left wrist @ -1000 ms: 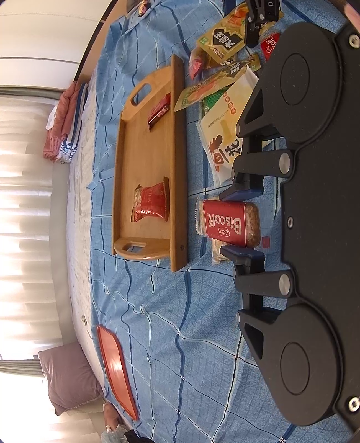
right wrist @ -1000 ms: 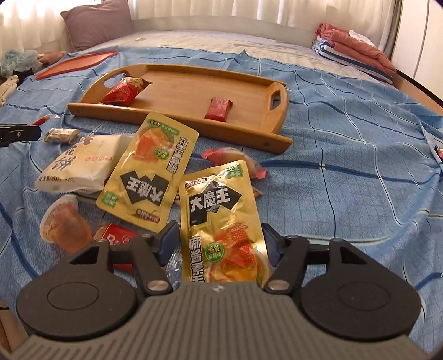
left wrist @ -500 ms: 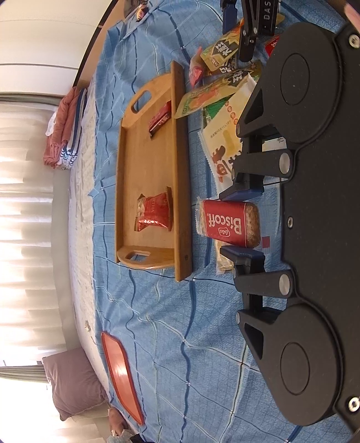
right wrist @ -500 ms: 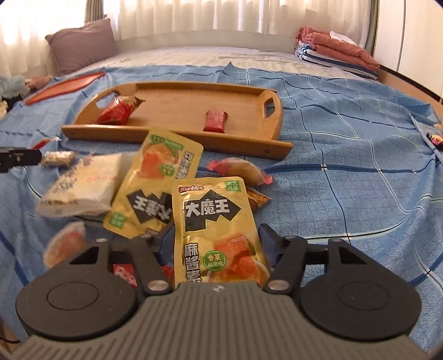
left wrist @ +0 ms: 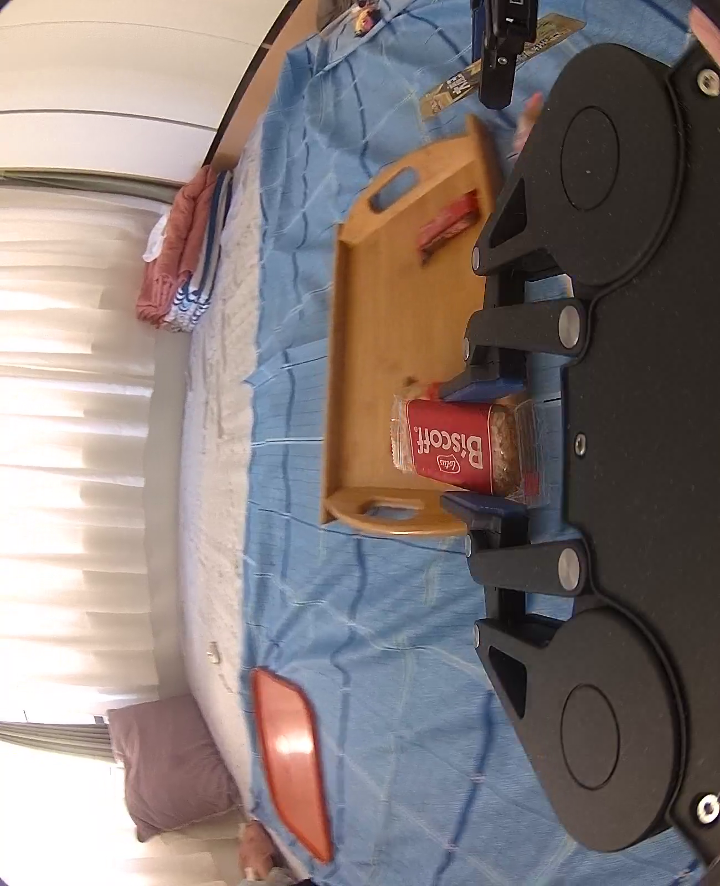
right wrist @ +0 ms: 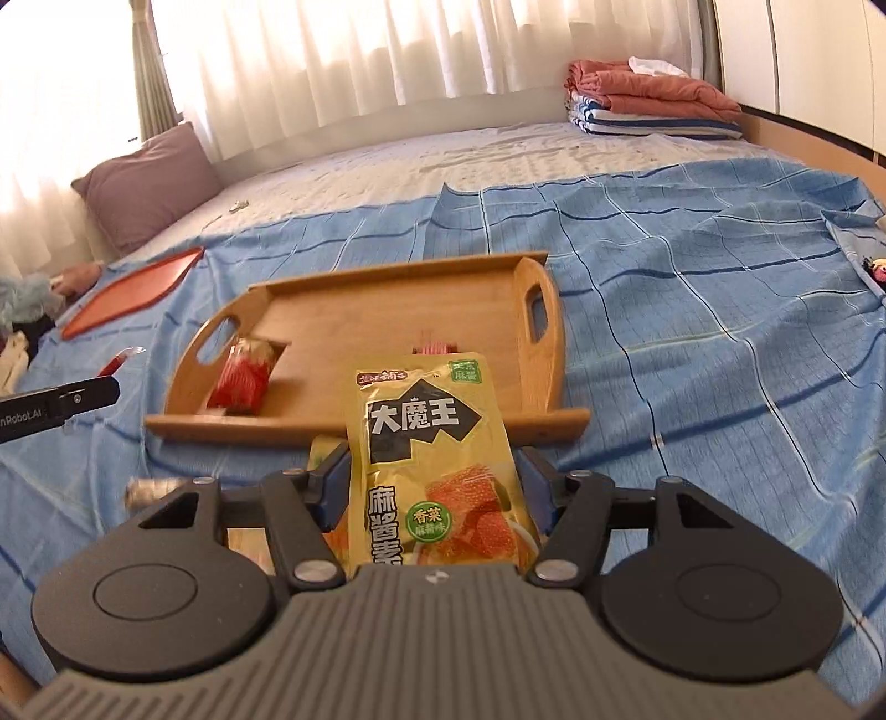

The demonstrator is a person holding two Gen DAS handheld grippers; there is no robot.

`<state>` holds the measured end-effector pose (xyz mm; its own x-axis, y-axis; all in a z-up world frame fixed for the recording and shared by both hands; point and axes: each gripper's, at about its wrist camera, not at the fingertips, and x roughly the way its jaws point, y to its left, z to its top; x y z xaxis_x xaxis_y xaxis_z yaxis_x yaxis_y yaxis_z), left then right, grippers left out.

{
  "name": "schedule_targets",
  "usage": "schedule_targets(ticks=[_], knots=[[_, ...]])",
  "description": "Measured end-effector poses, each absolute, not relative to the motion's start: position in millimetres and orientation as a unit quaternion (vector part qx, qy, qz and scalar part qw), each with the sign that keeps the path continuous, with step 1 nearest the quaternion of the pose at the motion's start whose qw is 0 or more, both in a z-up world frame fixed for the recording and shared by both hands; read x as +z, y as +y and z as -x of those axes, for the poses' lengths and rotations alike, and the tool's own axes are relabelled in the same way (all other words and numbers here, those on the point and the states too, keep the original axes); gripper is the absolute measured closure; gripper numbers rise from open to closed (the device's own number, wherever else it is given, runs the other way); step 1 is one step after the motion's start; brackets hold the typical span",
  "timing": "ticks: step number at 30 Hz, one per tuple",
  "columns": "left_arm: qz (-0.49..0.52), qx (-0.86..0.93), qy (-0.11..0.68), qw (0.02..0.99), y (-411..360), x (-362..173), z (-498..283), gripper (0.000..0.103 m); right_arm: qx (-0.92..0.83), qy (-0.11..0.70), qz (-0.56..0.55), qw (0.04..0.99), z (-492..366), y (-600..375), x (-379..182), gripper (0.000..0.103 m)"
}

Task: Organize snacks
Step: 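Carry both snacks onto the wooden tray and open both tools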

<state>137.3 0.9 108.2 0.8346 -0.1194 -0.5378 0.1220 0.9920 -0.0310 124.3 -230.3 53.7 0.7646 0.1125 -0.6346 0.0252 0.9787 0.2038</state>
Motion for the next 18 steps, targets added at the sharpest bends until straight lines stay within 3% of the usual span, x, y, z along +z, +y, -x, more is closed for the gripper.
schedule_targets(ticks=[6,18], knots=[[0.013,-0.072,0.308,0.948,-2.5,114.1,-201.4,0.071,0.014,0.355,-0.122,0.927,-188.6,-238.0,57.0,0.038],[-0.019,-0.041,0.353,0.935,-14.4,58.6,-278.9,0.071,-0.02,0.377,-0.118,0.918,-268.5,-234.2,24.9,0.038]])
